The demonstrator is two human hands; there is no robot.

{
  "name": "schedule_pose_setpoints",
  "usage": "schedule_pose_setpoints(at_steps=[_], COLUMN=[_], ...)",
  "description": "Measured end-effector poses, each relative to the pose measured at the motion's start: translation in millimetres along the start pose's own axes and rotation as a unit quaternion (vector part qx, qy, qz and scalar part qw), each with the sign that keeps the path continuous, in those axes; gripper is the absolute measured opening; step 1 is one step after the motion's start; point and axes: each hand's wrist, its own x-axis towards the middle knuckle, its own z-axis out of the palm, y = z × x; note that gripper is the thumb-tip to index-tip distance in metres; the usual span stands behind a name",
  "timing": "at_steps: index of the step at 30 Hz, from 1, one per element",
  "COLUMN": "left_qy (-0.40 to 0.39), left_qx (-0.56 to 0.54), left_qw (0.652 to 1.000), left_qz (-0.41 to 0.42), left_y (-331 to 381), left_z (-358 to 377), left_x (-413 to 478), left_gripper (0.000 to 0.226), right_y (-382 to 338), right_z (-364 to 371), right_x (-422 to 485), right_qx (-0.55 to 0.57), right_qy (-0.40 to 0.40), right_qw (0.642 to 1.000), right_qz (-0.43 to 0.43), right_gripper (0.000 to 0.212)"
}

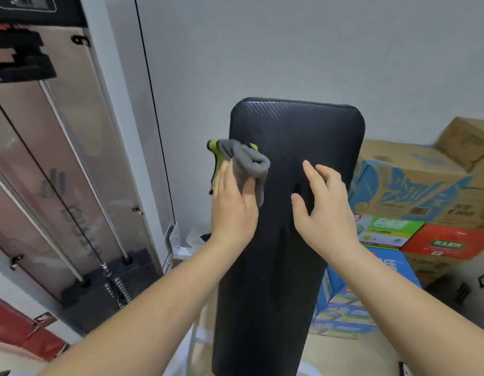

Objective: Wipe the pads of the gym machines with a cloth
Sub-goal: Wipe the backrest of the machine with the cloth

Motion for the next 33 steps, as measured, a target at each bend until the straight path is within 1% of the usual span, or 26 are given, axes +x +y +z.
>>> schedule_pose_setpoints(at_steps=[1, 2, 3, 5, 8, 9, 12, 13, 14, 15, 16, 17, 18, 19, 20, 21, 23, 24, 25, 26, 27, 29, 30, 31, 32, 33], left_qy=[-0.011, -0.027, -0.034, -0.035, -0.074, -0.103, -0.187, -0.195, -0.184, -0.161, -0.136, -0.124, -0.124, -0.133, -0.149, -0.166, -0.234, -0.281, -0.316, -0.319, -0.285, -0.166, -0.122, -0.102, -0.101, -0.105], left_qx=[0.066, 0.157, 0.250, 0.375, 0.397, 0.406, 0.435, 0.431, 0.422, 0.398, 0.348, 0.268, 0.170, 0.070, -0.011, -0.054, -0.073, -0.051, 0.006, 0.085, 0.167, 0.296, 0.364, 0.441, 0.504, 0.542], left_qw=[0.994, 0.976, 0.948, 0.898, 0.879, 0.865, 0.804, 0.800, 0.805, 0.824, 0.863, 0.913, 0.957, 0.982, 0.987, 0.984, 0.969, 0.956, 0.942, 0.930, 0.921, 0.906, 0.886, 0.854, 0.821, 0.797], left_qz=[0.084, 0.150, 0.193, 0.228, 0.253, 0.274, 0.360, 0.369, 0.375, 0.370, 0.341, 0.281, 0.199, 0.116, 0.052, 0.023, 0.039, 0.071, 0.113, 0.161, 0.206, 0.253, 0.259, 0.255, 0.249, 0.244], left_y=[13, 20, 22, 24, 0, -13, -35, -33, -26, -14, 3, 23, 47, 71, 93, 109, 129, 132, 134, 134, 134, 136, 137, 136, 134, 130], left_z=[7, 15, 25, 53, 89, 98, 108, 107, 105, 103, 101, 100, 100, 102, 105, 108, 110, 111, 111, 111, 110, 103, 100, 99, 98, 99], left_x=[18, 30, 36, 32, -4, -21, -64, -67, -65, -61, -56, -53, -52, -52, -53, -53, -47, -42, -35, -25, -13, 13, 27, 40, 49, 56], left_gripper=[0.051, 0.055, 0.058, 0.061, 0.061, 0.062, 0.060, 0.057, 0.054, 0.051, 0.048, 0.044, 0.040, 0.034, 0.028, 0.023, 0.022, 0.027, 0.035, 0.043, 0.052, 0.061, 0.063, 0.067, 0.073, 0.079], right_y=[11, 21, 30, 47, 67, 73, 86, 88, 90, 91, 91, 88, 87, 84, 81, 77, 72, 73, 76, 79, 83, 91, 95, 99, 102, 103], right_z=[-7, -14, -19, -31, -40, -42, -47, -49, -50, -53, -57, -62, -67, -74, -81, -86, -92, -92, -90, -90, -91, -98, -103, -105, -107, -106], right_x=[-2, -4, -7, -12, -23, -26, -41, -46, -48, -49, -46, -41, -34, -26, -19, -14, -8, -5, -2, 1, 7, 24, 36, 48, 59, 69], right_qx=[0.023, 0.050, 0.079, 0.122, 0.170, 0.186, 0.222, 0.226, 0.231, 0.246, 0.275, 0.325, 0.394, 0.468, 0.518, 0.542, 0.556, 0.560, 0.570, 0.579, 0.583, 0.568, 0.564, 0.555, 0.530, 0.492], right_qy=[0.009, 0.006, -0.003, -0.021, -0.056, -0.072, -0.115, -0.125, -0.125, -0.119, -0.112, -0.105, -0.102, -0.111, -0.128, -0.141, -0.112, -0.069, -0.025, 0.009, 0.043, 0.116, 0.144, 0.155, 0.149, 0.132], right_qw=[0.999, 0.998, 0.995, 0.987, 0.970, 0.964, 0.944, 0.940, 0.937, 0.932, 0.921, 0.901, 0.870, 0.831, 0.804, 0.792, 0.786, 0.779, 0.763, 0.748, 0.737, 0.738, 0.744, 0.759, 0.787, 0.825], right_qz=[0.020, 0.042, 0.063, 0.107, 0.163, 0.177, 0.215, 0.223, 0.229, 0.238, 0.252, 0.268, 0.280, 0.279, 0.263, 0.244, 0.247, 0.273, 0.302, 0.325, 0.340, 0.345, 0.328, 0.304, 0.276, 0.246], right_gripper=[0.061, 0.057, 0.052, 0.042, 0.034, 0.033, 0.034, 0.034, 0.036, 0.038, 0.045, 0.055, 0.066, 0.071, 0.070, 0.066, 0.052, 0.042, 0.034, 0.031, 0.033, 0.041, 0.037, 0.028, 0.019, 0.013])
